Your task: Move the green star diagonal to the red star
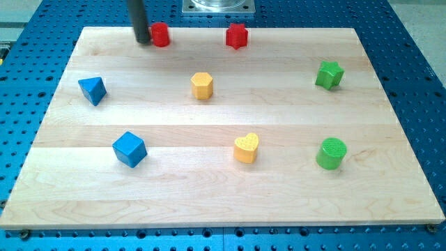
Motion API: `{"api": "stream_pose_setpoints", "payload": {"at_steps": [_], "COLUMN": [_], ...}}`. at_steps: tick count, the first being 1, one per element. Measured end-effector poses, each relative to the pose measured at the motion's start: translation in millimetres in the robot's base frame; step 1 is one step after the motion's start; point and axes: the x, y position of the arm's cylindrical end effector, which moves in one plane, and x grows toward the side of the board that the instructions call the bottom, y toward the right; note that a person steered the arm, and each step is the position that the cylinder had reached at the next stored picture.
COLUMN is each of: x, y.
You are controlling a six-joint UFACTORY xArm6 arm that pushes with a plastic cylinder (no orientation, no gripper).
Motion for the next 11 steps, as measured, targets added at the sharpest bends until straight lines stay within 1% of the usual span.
{"api": "stream_pose_setpoints", "payload": {"at_steps": [1,2,3,4,5,6,7,8,9,10,11], "x": [46.4,99.9,85.5,67.9,70.4,84.6,135.1,143.9,121.5,75.8,118.9], "y": [-55.0,15.5,78.1,181.6,343.3,460.2,423.0,348.8,317.4,313.4,300.8]}}
